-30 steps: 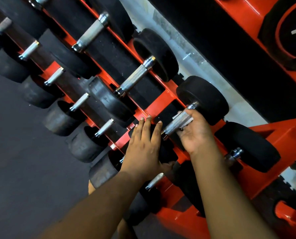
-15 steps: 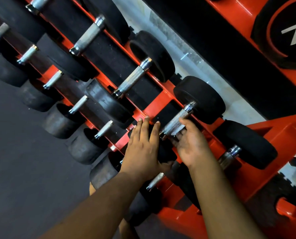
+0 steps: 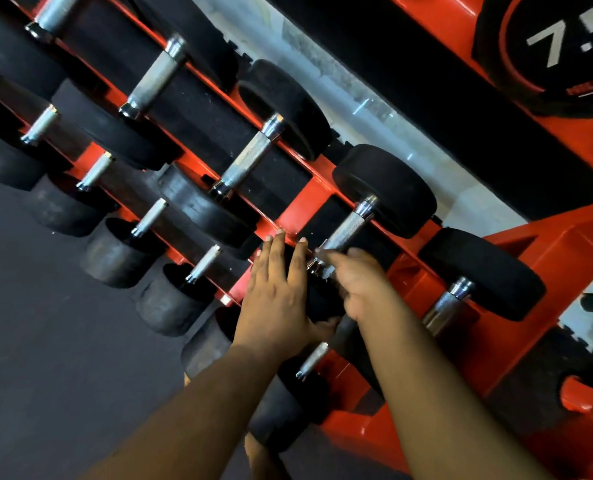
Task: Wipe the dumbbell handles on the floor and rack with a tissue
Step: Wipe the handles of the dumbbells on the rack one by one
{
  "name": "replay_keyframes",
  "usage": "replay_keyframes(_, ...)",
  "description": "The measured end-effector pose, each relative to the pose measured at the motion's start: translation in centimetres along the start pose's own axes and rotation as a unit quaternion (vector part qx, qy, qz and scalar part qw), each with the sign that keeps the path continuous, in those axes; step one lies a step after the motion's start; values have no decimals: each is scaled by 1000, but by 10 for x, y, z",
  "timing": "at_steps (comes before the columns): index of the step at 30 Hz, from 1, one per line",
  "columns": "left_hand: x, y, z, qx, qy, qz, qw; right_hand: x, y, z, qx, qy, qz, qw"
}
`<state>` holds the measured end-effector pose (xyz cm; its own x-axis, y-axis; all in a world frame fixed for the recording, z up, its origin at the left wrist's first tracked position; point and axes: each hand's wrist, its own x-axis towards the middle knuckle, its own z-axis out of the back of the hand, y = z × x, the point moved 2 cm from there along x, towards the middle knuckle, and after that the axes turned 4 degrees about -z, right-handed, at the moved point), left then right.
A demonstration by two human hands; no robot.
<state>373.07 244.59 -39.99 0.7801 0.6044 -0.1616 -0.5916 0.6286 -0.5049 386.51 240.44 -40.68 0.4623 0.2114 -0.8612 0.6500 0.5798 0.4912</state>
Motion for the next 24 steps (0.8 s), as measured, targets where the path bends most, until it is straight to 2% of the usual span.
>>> replay_keyframes(3,0,0,2,3,-6,0,1000,4,-7,2,-52,-12,31,998)
replay_keyframes(7,0,0,1,-3,-7,1,1000,-6,-28,18,-23,-10,94,995)
replay_keyframes(9,-1,-1,1,-1,-6,1,1000,-6,-28,25,-45,-29,152,987)
replay_keyframes(11,-2,-2,4,3,-4,1,1000,-10,-15,27,-100,-59,261,958)
replay_keyframes(12,-2,-3,5,3,0,2,1000,-14,-4,27,-142,-82,337,927)
replay_keyframes(13,-1,-3,6,3,3,2,1000,-18,8,26,-196,-105,423,878)
replay_keyframes(15,-1,-4,6,3,1,2,1000,-17,22,21,-351,-100,559,744)
replay_keyframes(16,-1,-4,6,4,1,1,1000,-10,23,18,-437,-76,601,665)
replay_keyframes(18,0,-3,6,3,3,1,1000,6,8,18,-579,-8,635,511)
replay_keyframes(19,1,-3,6,1,4,3,1000,12,0,23,-632,27,631,450)
replay_keyframes(20,0,-3,6,2,4,6,1000,16,-4,29,-664,48,626,407)
replay_keyframes(21,0,-2,5,2,4,7,1000,18,-3,36,-684,48,622,379)
replay_keyframes(22,0,-2,5,4,3,7,1000,18,2,42,-695,25,617,368)
replay_keyframes(23,0,-3,5,6,5,8,1000,20,9,47,-698,-18,606,382)
replay_keyframes(24,0,-2,4,6,7,9,1000,21,17,50,-694,-66,587,411)
